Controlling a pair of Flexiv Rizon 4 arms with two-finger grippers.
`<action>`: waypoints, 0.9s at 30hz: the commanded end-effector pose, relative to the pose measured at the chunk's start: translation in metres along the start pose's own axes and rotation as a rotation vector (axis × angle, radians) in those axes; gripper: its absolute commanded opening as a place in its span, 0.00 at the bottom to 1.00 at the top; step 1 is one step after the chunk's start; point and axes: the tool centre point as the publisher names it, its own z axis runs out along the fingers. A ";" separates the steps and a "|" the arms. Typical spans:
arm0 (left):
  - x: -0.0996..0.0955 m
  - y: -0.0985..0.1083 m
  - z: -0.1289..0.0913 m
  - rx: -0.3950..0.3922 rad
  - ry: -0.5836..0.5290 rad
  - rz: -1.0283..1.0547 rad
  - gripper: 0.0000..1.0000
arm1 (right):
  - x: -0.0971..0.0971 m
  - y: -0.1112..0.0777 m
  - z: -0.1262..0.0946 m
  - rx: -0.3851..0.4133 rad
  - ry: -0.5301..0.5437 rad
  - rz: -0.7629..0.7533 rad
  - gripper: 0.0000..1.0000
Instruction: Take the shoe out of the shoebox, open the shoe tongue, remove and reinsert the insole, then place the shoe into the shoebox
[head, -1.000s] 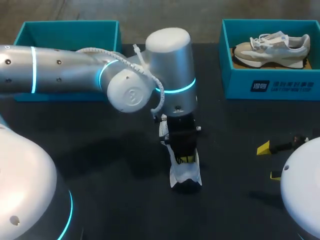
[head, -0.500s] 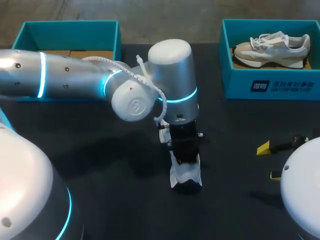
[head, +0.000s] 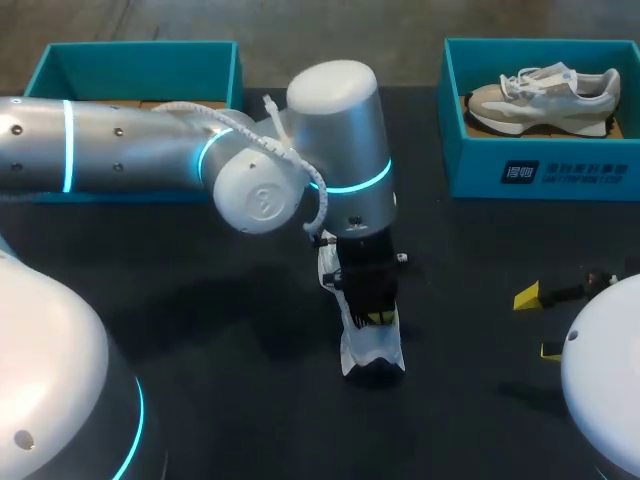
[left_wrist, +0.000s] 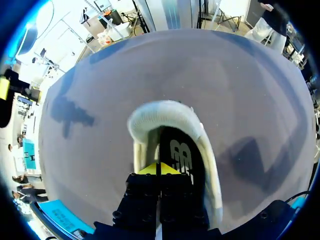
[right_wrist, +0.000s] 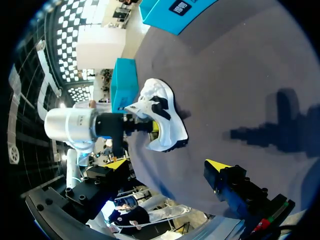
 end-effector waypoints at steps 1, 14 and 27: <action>0.009 -0.008 -0.028 -0.028 -0.009 0.002 0.00 | 0.001 -0.003 -0.001 -0.004 -0.003 0.000 1.00; 0.015 0.006 -0.028 -0.048 0.031 0.009 0.00 | 0.001 -0.003 -0.001 -0.004 -0.003 0.000 1.00; 0.008 0.024 -0.020 -0.049 0.037 0.012 0.44 | 0.001 -0.003 -0.001 -0.004 -0.003 0.000 1.00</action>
